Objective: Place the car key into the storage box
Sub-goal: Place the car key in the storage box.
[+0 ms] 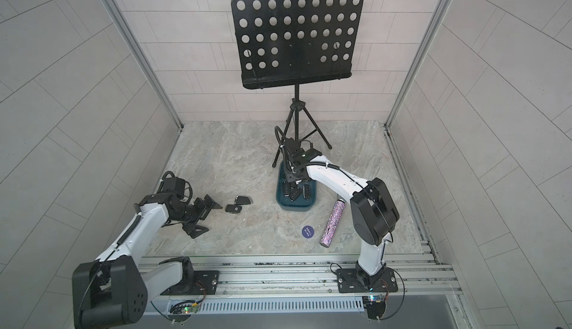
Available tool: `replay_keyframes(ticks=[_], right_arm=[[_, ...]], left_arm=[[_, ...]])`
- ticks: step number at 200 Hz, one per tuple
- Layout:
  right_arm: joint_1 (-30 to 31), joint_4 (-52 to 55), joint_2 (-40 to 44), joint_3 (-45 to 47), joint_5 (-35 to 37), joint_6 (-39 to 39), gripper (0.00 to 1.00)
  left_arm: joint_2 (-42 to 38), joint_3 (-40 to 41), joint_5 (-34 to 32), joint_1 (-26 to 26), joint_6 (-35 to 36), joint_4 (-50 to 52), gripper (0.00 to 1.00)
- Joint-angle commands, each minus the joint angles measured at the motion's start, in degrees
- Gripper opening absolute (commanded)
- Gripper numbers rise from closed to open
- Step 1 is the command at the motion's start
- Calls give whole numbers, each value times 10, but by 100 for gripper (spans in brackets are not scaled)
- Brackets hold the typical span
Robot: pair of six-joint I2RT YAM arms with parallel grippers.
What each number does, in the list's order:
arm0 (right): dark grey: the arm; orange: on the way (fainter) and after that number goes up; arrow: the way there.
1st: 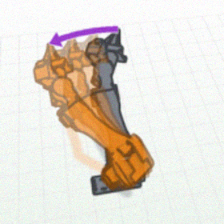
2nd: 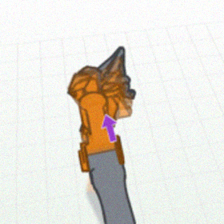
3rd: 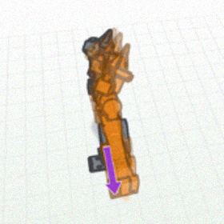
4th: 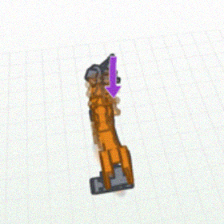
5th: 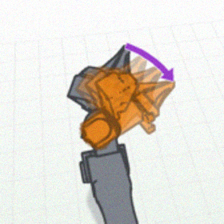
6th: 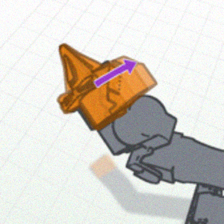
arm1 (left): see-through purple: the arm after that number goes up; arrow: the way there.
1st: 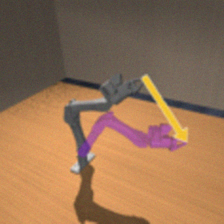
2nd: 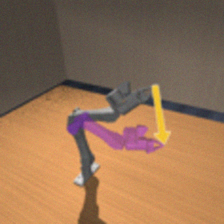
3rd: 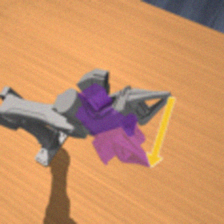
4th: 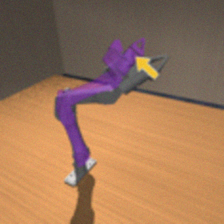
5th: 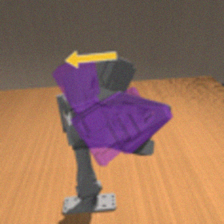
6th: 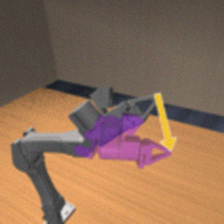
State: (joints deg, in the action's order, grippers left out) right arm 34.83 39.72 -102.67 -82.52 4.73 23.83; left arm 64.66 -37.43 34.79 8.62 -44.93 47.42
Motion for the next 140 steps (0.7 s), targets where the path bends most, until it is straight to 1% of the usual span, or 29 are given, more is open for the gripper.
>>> replay_keyframes(ticks=[1,54,84,95,101,109,126,140], right_arm=[[4,-1,-16,21,13,55,33],[3,-33,-40,66,-25,103,34],[2,-42,-50,73,-36,113,35],[2,-42,-52,72,-37,114,37],[2,-41,-53,72,-37,114,39],[3,-40,-52,71,-35,115,43],[2,-36,-45,68,-32,113,57],[2,-34,-36,66,-26,110,63]], left_arm=[[-5,-16,-6,3,10,20,99],[-5,-18,-5,3,13,21,99],[-5,-17,-5,3,15,20,99],[-5,-18,-6,3,15,21,99],[-5,-17,-6,3,15,20,99],[-6,-18,-7,3,16,21,99],[-9,-19,-12,3,20,24,99],[-16,-19,-23,3,25,27,99]])
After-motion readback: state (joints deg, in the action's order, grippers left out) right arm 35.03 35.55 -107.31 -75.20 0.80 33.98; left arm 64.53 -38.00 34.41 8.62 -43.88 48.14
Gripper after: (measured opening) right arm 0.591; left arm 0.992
